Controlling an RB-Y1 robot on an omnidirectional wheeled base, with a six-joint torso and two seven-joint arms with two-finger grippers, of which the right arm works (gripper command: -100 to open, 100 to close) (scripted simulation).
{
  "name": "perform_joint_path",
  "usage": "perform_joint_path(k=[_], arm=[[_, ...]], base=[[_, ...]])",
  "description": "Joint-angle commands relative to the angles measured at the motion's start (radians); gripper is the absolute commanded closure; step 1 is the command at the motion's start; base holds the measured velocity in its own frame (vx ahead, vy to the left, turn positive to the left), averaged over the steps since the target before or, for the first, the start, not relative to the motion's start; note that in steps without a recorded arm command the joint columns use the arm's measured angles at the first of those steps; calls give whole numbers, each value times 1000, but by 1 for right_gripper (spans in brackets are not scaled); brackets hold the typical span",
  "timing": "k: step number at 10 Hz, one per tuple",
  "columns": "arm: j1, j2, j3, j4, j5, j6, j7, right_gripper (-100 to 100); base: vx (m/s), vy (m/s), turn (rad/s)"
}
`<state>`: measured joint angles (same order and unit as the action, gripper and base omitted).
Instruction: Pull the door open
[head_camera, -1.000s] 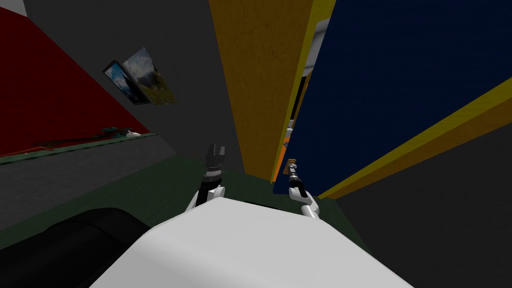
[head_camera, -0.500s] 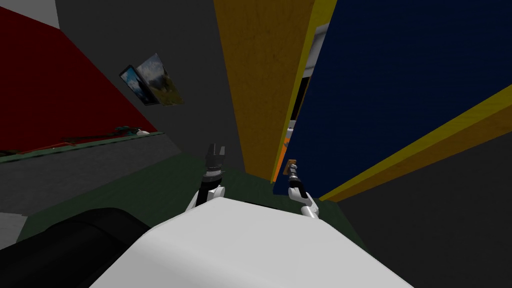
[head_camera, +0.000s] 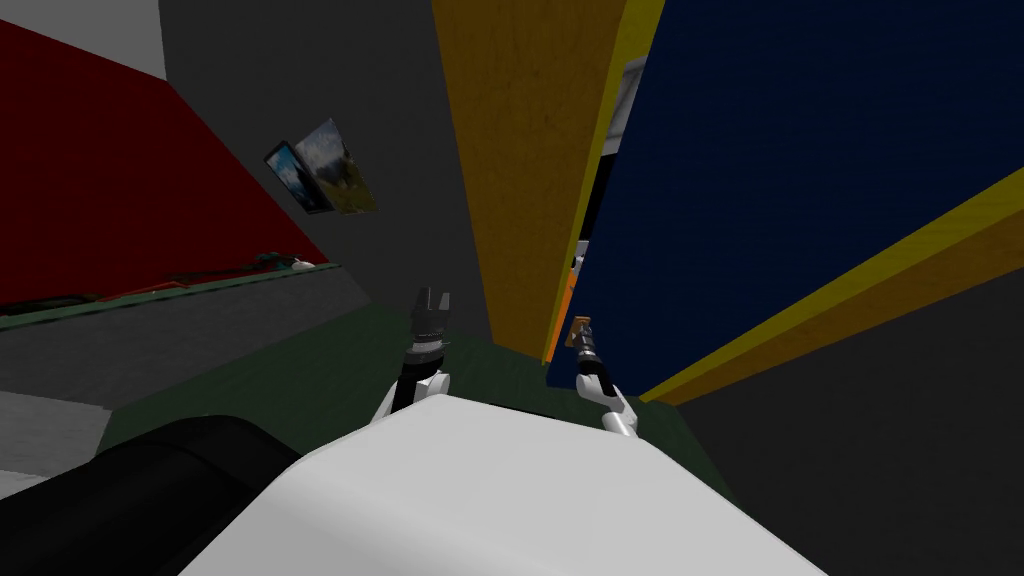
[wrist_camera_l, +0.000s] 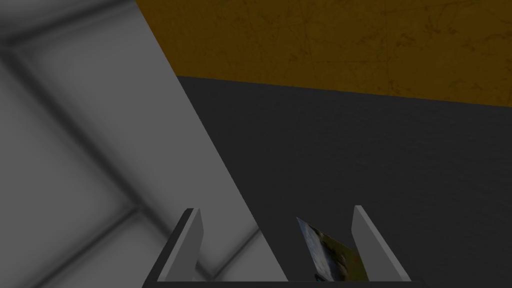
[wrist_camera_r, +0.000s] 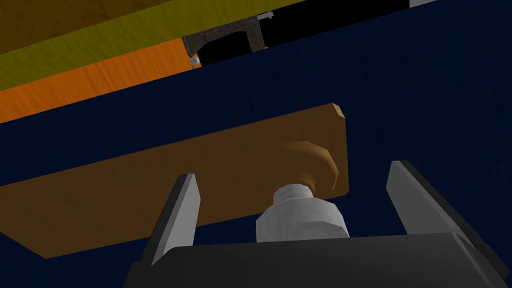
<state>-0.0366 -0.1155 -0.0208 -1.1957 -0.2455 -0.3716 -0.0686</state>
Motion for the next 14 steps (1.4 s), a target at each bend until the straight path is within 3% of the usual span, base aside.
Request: perform_joint_path(k=[1,3,5,6,8,9,11,14], arm=[[-2,-5,7,1,-34,-1,-50,-100],[-4,-9,12,1,-57,-2,-85,-100],[-7,-17,24,1,-109,-4,-150,-100],[-7,-17,24,1,-109,-4,-159,-100],[-11,-26,37,0,-167,-6,-224,-100],[-11,-26,37,0,-167,-6,-237,-100],[-15,-35,51,0,-228,-8,-301,-100],[-17,-40,58,0,-260,-9,-357,-100]], base=[[-83,-23,85],[-73,-26,57],[-63,-34,78],[-54,-34,35],[-74,-33,93],[-63,-34,40],[-67,-40,89],[-61,-42,52]])
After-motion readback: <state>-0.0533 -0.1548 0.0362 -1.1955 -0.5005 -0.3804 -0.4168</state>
